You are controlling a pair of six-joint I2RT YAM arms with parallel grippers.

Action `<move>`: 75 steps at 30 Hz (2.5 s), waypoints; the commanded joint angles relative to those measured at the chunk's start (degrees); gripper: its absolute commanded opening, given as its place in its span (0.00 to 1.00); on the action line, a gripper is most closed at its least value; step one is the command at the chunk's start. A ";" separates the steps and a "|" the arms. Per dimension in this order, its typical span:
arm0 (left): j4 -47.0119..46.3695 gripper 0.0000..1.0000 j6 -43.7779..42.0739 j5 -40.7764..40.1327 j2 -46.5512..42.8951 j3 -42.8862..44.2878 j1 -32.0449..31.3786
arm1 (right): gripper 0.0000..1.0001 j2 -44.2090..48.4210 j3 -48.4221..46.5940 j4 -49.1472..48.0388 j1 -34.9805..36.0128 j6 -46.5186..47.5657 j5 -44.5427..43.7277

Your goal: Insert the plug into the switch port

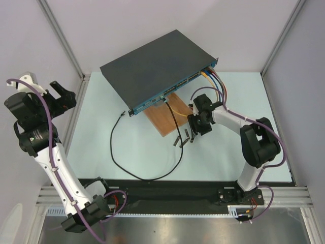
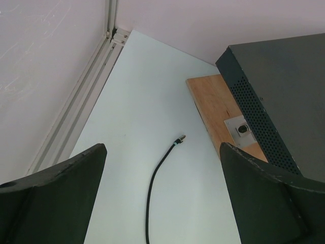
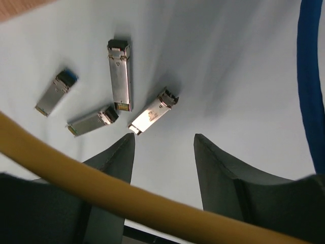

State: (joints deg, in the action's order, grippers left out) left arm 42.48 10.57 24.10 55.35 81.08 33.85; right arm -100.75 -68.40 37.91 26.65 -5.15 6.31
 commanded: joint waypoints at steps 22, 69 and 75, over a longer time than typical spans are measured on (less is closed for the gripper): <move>-3.45 1.00 3.32 -2.12 0.63 -2.06 -0.71 | 0.46 -10.61 -6.75 1.46 -1.87 -6.72 -1.47; -3.54 1.00 -0.20 -0.54 0.02 0.13 -1.41 | 0.32 -3.76 -0.16 1.38 -3.45 -6.80 2.14; -3.98 1.00 0.86 -0.28 0.11 -0.57 -1.41 | 0.42 -1.11 1.43 -5.38 -2.66 -9.70 0.29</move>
State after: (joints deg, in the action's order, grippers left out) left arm 40.77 11.03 23.11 56.23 79.22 32.91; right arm -103.94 -67.46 35.88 23.57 -11.33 8.16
